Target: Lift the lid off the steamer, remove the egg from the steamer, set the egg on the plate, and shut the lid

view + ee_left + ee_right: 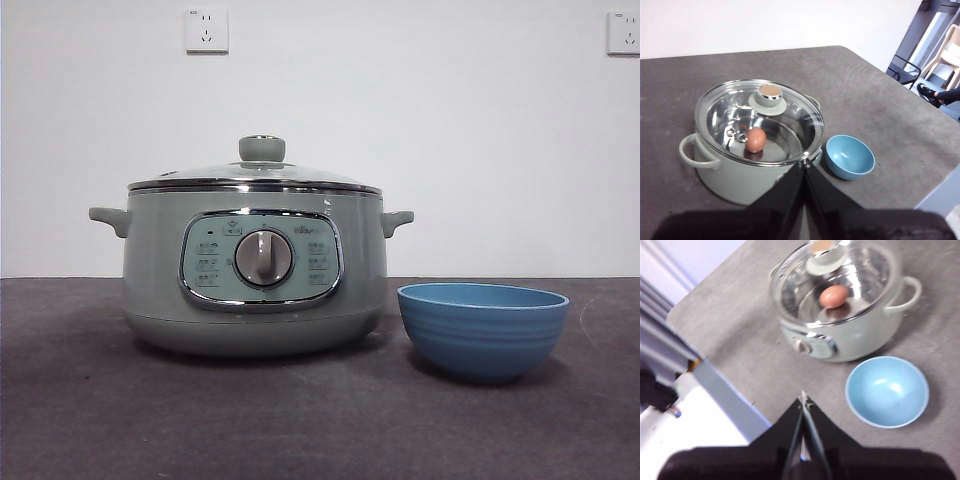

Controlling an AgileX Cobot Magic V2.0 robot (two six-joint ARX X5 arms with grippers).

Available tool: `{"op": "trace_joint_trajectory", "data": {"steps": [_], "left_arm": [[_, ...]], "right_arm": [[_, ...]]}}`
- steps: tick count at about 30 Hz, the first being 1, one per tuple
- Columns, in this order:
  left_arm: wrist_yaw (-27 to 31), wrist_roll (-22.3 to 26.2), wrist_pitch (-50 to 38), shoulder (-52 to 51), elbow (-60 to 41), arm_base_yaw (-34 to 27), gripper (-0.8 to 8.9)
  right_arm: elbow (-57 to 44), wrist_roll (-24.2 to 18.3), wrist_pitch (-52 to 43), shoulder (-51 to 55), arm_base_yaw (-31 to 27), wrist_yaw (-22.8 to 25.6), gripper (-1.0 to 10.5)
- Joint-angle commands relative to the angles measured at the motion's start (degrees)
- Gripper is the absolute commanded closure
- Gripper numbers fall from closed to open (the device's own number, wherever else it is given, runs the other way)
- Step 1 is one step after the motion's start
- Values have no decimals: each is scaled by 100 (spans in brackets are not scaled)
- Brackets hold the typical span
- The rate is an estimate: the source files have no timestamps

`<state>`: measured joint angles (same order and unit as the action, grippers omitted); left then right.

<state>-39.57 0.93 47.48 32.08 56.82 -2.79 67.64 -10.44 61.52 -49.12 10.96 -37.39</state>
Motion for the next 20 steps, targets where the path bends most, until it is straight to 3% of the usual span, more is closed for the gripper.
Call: {"op": "trace_joint_trajectory", "data": {"steps": [1,7,9,11,13,15,20], "left_arm": [[-17,87,85,-4,4,37,821],[-20,79,116,-4,4,46,813],[-50,70,122,-4,4,46,802],[-146,59,118,-4,4,46,689],[-142,59,120,-4,4,44,449],[-144,59,101,-4,4,46,275],[-149,61,46,7,57,46,272]], "right_arm": [[15,-103,9,2,160,-2,957],[15,-96,7,4,258,-4,937],[15,-94,7,4,258,-4,861],[15,-70,9,4,258,-2,683],[15,-31,9,4,258,-2,475],[15,-33,7,4,258,0,381],[15,-35,4,4,258,0,379]]}}
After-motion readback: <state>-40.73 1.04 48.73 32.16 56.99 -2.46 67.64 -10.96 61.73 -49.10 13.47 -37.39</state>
